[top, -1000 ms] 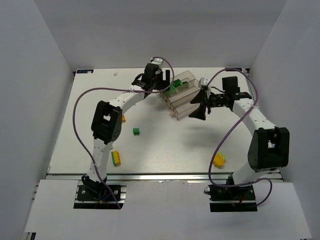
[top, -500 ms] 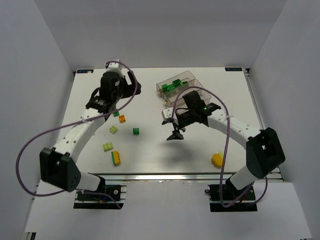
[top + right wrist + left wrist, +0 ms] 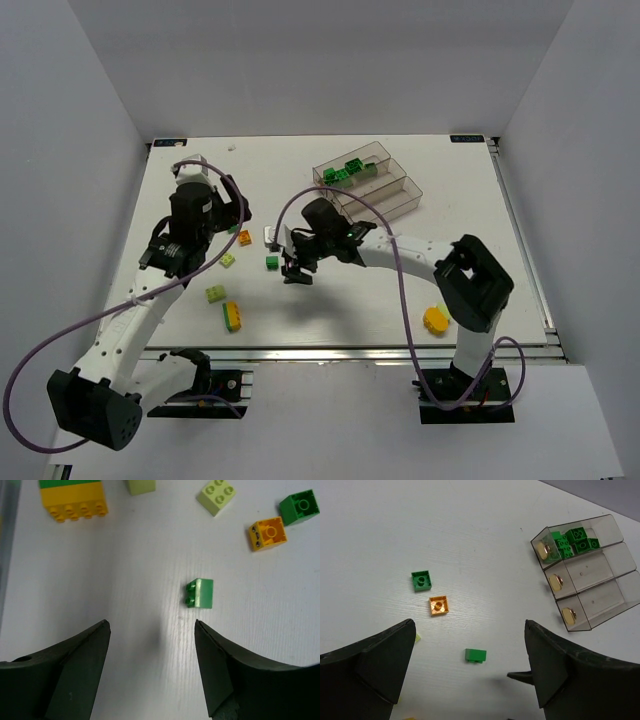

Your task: Sort the legos into containers by color

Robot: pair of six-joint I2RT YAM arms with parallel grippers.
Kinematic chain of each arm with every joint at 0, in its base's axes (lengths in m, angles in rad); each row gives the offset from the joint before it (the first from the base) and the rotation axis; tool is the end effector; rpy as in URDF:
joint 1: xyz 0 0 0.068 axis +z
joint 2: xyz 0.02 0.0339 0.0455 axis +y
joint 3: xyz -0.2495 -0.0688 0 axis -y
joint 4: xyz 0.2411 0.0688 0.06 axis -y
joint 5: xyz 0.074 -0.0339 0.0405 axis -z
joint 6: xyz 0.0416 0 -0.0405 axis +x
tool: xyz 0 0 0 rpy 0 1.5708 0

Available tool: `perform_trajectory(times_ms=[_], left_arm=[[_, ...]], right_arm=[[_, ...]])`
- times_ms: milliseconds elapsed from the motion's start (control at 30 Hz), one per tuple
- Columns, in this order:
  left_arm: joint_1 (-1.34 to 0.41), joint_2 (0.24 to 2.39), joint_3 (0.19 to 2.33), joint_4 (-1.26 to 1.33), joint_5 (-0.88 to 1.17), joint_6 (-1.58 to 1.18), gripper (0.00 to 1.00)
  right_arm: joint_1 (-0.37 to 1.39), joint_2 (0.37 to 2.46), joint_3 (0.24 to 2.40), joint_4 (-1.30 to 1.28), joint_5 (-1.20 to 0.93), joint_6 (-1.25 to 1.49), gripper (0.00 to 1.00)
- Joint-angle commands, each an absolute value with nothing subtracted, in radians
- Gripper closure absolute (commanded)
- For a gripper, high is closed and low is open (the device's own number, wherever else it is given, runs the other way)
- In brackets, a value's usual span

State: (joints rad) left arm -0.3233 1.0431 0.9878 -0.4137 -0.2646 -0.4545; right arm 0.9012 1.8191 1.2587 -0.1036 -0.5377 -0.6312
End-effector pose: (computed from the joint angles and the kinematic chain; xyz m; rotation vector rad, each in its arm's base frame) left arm 0.2312 -0.0660 0.3240 -0.2976 2.0074 -0.2221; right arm 0.2339 0.3299 0.2104 -1.7435 1.3845 0.7471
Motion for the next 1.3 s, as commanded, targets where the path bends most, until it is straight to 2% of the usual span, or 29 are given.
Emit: perform_trajectory(times_ms=[0,67,233,533,833,1267], left_arm=[[-0.316,1.008,0.968,-0.457,-0.314,-0.466,0.02],[-0.313,1.003,0.979,-0.530,-0.330,-0.462,0.02],[-0.311,0.951,0.996,-0.601,-0.353,-0.500,0.02],[-0.311,0.927,1.042,-0.669,-0.413,-0.581,0.02],[-0.311,0.922,1.080,-0.733,-0.485,-0.666,0.02],[-0.311,0.795,0.986,-0.729,-0.419,-0.721,0.02]], right_arm=[[0.920,1.877,1.360,-0.011,-0.402,-0.476,0.27],[0.923,1.948,1.461,-0.058,-0.406,-0.431,0.32],[0.949,2.026,1.552,-0.089,-0.373,-0.416,0.33],[0.962,1.991,1.408,-0.049,-0.354,-0.517,0.33],[0.948,1.994,1.381,0.033,-0.291,-0.503,0.33],[0.945,2.045,1.394,0.038,-0.347,-0.537,0.32]])
